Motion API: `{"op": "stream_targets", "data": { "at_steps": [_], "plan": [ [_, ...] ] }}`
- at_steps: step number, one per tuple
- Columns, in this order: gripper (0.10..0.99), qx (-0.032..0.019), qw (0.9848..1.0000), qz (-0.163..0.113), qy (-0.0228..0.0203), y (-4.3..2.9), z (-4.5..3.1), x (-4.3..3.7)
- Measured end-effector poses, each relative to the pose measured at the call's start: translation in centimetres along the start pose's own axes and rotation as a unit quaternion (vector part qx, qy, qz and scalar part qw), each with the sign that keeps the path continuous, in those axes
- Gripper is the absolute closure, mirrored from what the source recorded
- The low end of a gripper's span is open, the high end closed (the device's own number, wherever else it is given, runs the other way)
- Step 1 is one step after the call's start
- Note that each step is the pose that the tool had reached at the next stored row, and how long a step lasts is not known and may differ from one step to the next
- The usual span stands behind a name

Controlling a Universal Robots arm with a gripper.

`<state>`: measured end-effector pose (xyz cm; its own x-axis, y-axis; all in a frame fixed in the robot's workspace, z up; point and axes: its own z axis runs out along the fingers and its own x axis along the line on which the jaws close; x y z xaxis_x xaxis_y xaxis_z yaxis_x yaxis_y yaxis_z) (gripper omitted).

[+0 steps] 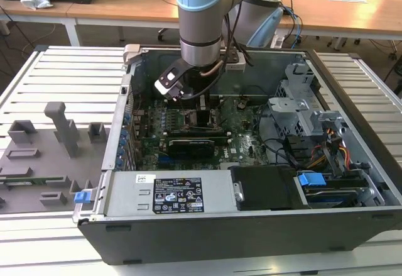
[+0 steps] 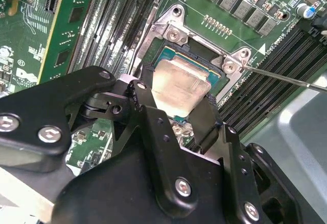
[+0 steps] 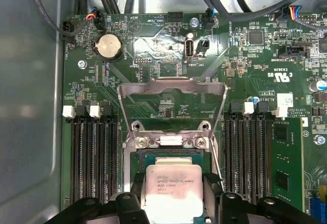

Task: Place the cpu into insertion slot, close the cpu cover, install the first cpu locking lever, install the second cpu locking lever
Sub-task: 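Place the cpu into insertion slot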

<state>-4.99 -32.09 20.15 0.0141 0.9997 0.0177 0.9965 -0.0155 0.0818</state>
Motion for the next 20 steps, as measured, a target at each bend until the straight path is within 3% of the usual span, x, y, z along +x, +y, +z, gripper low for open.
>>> {"op": "stream_targets", "data": {
  "at_steps": [7,8,15,16,17,20],
  "plan": [
    [0.537,-0.0001,1.0,0.0,0.0002,0.0,0.03,0.01],
    [0.475,-0.0001,1.0,0.0,0.0001,0.0,0.03,0.01],
    [0.475,-0.0002,1.0,0.0,0.0002,0.01,0.0,0.01],
    [0.49,-0.0001,1.0,0.0,0.0,0.01,-0.02,0.0],
    [0.561,-0.0001,1.0,0.0,0.0001,0.01,-0.02,0.01],
    [0.561,0.0,1.0,0.0,0.0,0.01,-0.08,0.0]
  ]
}}
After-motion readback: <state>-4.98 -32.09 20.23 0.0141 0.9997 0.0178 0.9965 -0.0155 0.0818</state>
